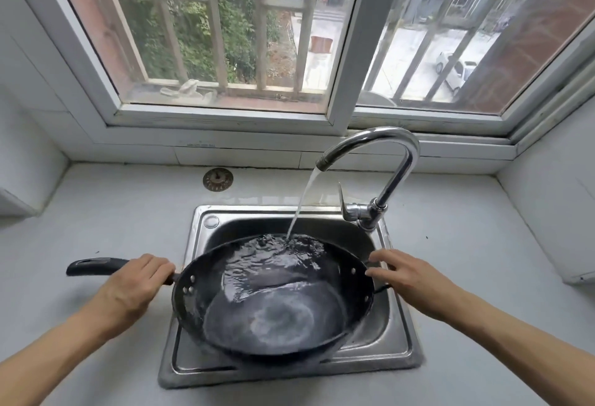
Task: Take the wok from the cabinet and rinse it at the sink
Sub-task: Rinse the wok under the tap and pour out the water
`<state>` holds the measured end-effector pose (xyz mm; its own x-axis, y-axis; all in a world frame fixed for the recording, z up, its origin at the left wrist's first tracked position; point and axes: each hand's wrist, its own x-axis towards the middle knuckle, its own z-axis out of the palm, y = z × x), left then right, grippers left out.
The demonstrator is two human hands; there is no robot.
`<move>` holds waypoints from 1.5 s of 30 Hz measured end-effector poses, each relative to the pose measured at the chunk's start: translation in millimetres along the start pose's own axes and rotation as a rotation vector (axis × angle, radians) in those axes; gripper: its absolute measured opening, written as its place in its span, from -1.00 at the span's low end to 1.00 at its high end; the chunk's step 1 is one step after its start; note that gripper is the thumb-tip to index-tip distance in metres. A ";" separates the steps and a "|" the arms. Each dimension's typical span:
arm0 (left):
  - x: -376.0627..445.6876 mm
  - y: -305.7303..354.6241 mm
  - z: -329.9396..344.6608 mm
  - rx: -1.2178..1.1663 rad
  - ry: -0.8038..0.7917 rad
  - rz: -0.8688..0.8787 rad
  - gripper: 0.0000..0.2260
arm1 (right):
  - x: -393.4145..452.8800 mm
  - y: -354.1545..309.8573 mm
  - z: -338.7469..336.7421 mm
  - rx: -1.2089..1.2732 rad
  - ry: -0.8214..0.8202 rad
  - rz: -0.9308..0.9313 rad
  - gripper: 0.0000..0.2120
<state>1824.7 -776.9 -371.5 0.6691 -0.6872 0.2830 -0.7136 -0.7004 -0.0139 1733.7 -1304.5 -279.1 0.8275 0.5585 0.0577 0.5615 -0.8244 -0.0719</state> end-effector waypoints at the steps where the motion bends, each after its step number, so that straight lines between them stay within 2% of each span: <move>1: -0.8 -2.8 -2.4 -0.011 -0.016 0.009 -0.72 | 0.5 2.0 -1.7 0.034 -0.016 0.012 -0.53; 4: -5.7 -8.1 -10.0 -0.047 -0.067 0.025 -0.69 | 2.4 6.9 -7.8 0.115 -0.011 0.047 -0.57; 7: -8.3 -11.0 -18.6 -0.133 -0.120 0.024 -0.77 | 4.7 15.8 -10.7 0.213 -0.004 0.167 -0.53; 10: -6.1 -8.6 -27.5 -0.192 -0.156 -0.006 -0.81 | 1.8 21.5 -9.2 0.248 0.002 0.213 -0.63; 13: -6.5 -3.4 -31.8 -0.207 -0.170 -0.037 -0.80 | -1.3 17.3 -13.1 0.286 0.055 0.237 -0.70; 17: -11.7 -2.6 -35.0 -0.250 -0.178 -0.117 -0.83 | -2.2 11.6 -16.9 0.355 0.132 0.265 -0.70; 20: -13.1 -1.1 -40.7 -0.237 -0.155 -0.114 -0.84 | -7.3 9.4 -17.2 0.357 0.159 0.217 -0.91; 25: -15.3 -1.7 -45.1 -0.159 -0.031 -0.043 -0.80 | -13.6 4.7 -19.6 0.330 0.243 0.184 -0.85; 30: -20.0 -2.7 -46.6 -0.150 -0.011 0.010 -0.81 | -16.4 5.1 -21.3 0.309 0.273 0.163 -0.74; 35: -21.7 1.7 -40.6 -0.162 -0.053 -0.033 -0.76 | -10.5 2.9 -16.4 0.502 0.286 0.338 -0.79; 37: -23.5 0.5 -34.1 -0.203 -0.102 -0.102 -0.75 | -6.2 1.5 -14.9 0.583 0.318 0.407 -0.77; 40: -16.2 2.7 -37.4 -0.295 -0.140 -0.228 -0.81 | 0.6 2.3 -14.5 0.679 0.343 0.505 -0.63; 43: -10.0 9.8 -41.5 -0.319 -0.117 -0.215 -0.82 | 5.1 6.7 -14.2 0.726 0.354 0.565 -0.60; 45: -11.6 11.6 -39.1 -0.319 -0.094 -0.213 -0.82 | 8.7 8.3 -13.4 0.701 0.349 0.597 -0.67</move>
<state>1800.5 -769.4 -337.4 0.8146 -0.5580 0.1582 -0.5757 -0.7445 0.3382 1745.5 -1307.6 -265.8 0.9913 -0.0832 0.1020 0.0223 -0.6581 -0.7526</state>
